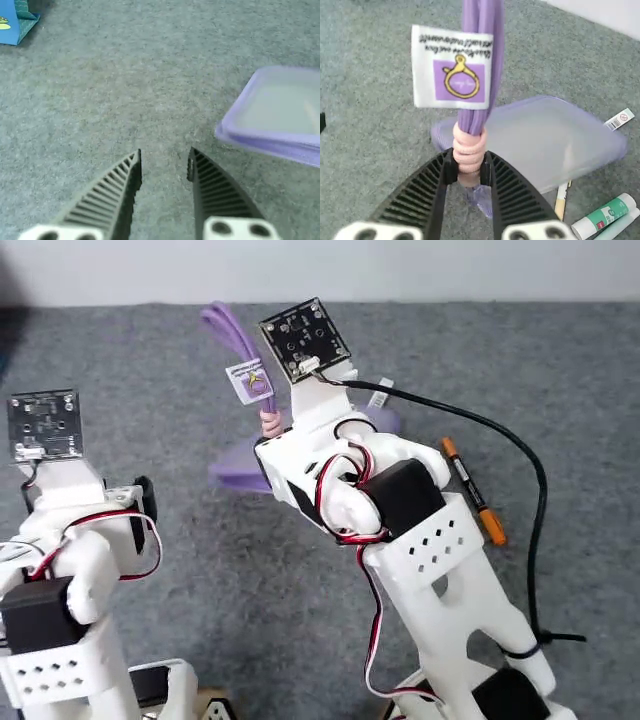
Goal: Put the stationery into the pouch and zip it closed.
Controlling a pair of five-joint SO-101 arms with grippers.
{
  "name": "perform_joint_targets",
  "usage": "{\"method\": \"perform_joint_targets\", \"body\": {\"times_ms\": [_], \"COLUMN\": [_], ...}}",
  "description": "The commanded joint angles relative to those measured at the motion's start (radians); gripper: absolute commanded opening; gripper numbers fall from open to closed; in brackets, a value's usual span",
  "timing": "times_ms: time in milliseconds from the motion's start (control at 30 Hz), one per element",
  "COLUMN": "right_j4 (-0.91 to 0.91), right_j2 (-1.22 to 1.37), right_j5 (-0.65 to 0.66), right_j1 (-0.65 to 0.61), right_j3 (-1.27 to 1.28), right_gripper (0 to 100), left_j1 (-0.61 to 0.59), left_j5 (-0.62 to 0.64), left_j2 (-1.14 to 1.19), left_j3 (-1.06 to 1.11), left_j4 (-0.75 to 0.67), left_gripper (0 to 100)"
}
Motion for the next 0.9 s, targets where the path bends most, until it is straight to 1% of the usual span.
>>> {"method": "perform_joint_targets", "body": {"times_ms": [0, 100, 200, 333, 433, 700, 867], "right_j4": [-0.058, -0.097, -0.107, -0.097, -0.073, 0.064, 0.064], "right_j2": [-0.038, -0.036, -0.036, -0.036, -0.036, -0.041, -0.035], "right_j5": [-0.015, -0.015, -0.015, -0.015, -0.014, -0.014, -0.012], "right_j1": [0.012, 0.012, 0.012, 0.012, 0.012, 0.012, 0.012], "right_j3": [-0.008, -0.008, -0.008, -0.006, -0.006, -0.006, -0.006], "right_gripper": [0.8, 0.8, 0.8, 0.8, 0.8, 0.8, 0.8], "left_j1": [0.006, 0.009, 0.046, 0.138, 0.173, 0.176, 0.176], "left_j5": [-0.006, -0.003, -0.003, 0.000, 0.058, 0.112, 0.126], "left_j2": [-0.014, -0.006, -0.012, -0.012, -0.012, -0.012, -0.012], "left_j3": [0.027, 0.068, 0.127, 0.182, 0.189, 0.186, 0.185], "left_j4": [-0.002, -0.006, -0.043, -0.089, -0.141, -0.233, -0.270], "left_gripper": [14, 15, 15, 22, 24, 24, 24]}}
